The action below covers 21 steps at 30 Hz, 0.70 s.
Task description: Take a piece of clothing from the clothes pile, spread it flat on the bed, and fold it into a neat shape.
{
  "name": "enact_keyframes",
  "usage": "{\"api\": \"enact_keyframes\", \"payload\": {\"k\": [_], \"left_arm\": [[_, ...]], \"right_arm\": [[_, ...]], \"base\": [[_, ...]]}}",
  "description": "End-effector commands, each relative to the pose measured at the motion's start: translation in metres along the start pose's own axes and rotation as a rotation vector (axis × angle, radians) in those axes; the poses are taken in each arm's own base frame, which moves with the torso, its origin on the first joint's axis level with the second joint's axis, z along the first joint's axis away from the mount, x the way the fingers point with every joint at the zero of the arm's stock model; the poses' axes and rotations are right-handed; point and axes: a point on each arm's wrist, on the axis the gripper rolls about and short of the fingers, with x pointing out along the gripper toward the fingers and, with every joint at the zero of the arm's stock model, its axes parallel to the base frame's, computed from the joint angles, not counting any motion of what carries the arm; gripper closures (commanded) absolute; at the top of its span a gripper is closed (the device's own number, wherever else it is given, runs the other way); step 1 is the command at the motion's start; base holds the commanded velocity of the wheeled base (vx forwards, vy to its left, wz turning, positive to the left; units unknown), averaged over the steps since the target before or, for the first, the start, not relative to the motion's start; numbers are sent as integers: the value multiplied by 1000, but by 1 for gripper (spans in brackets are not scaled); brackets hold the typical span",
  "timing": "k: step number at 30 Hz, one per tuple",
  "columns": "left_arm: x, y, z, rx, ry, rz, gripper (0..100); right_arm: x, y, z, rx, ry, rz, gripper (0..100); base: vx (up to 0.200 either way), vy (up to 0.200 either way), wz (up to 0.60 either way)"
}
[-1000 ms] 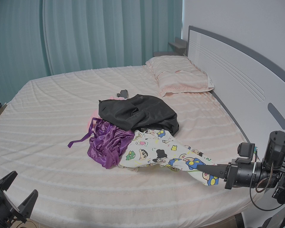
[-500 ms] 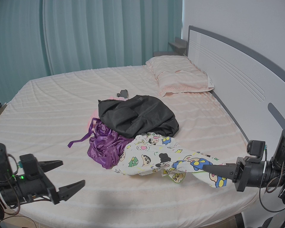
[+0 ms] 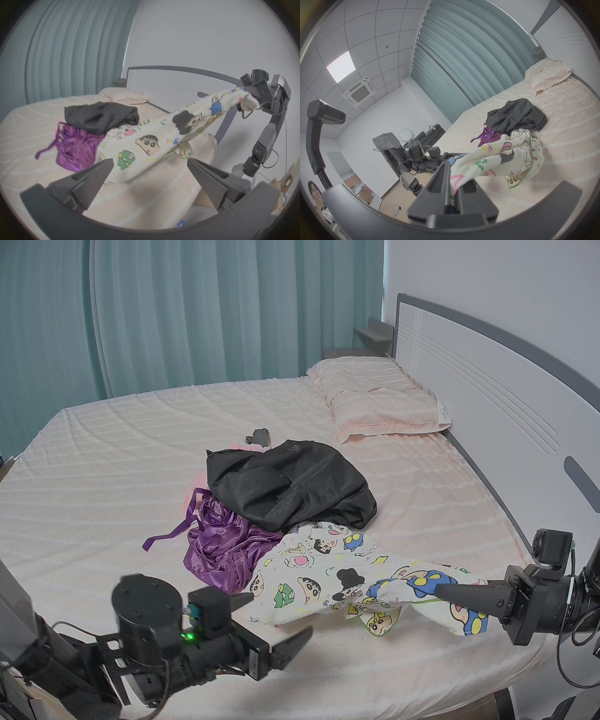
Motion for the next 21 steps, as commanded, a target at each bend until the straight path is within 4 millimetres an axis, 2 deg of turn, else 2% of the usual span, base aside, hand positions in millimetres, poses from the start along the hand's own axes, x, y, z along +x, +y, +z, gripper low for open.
{"api": "enact_keyframes", "payload": {"k": [1, 4, 8, 12, 18, 21], "left_arm": [[19, -21, -23, -12, 89, -45, 0], [17, -28, -25, -37, 97, -69, 0], [25, -29, -27, -43, 103, -63, 0], [39, -26, -29, -58, 101, -1, 0], [67, -27, -19, -220, 25, 93, 0], [76, -24, -19, -242, 10, 133, 0]], "right_arm": [[2, 3, 1, -8, 2, 17, 100], [5, 3, 4, -9, -6, 20, 100], [6, 6, 8, -19, -15, 33, 100], [6, 9, 10, -24, -19, 49, 100], [5, 20, 7, -36, -11, 98, 100], [5, 24, 8, -43, -17, 114, 100]], "base": [[0, 0, 0], [0, 0, 0], [0, 0, 0], [0, 0, 0], [0, 0, 0], [0, 0, 0]]}}
